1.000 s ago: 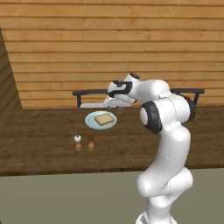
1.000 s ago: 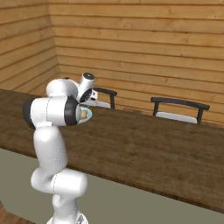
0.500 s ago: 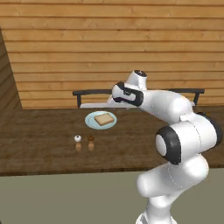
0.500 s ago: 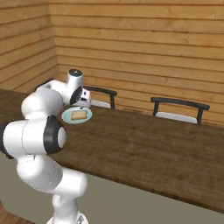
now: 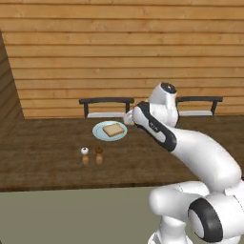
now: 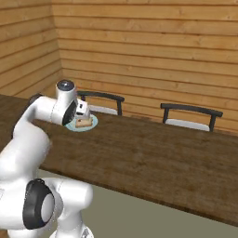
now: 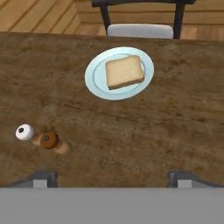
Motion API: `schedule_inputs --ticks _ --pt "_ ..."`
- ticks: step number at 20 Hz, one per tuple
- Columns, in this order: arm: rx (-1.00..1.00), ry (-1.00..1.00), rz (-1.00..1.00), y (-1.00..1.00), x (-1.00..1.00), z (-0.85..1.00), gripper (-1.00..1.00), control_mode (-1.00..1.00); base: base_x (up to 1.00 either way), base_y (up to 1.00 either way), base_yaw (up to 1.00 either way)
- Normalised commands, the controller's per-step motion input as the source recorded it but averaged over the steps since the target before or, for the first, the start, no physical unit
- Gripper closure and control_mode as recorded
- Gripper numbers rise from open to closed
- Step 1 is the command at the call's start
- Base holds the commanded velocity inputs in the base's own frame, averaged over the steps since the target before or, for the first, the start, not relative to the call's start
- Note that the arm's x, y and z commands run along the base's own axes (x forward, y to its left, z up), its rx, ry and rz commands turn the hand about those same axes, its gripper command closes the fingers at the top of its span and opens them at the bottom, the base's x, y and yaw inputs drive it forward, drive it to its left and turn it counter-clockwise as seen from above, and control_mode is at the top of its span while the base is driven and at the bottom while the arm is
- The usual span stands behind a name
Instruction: Start the toaster. Once the lever pops up, take the bread to the plate on the dining counter.
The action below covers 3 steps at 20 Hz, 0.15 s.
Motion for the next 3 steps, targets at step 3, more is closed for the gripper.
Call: schedule_inputs --ticks 3 --pt "-0.05 -0.20 -0.07 -0.08 -1.00 0.13 -1.00 -1.00 0.00 0.00 0.00"
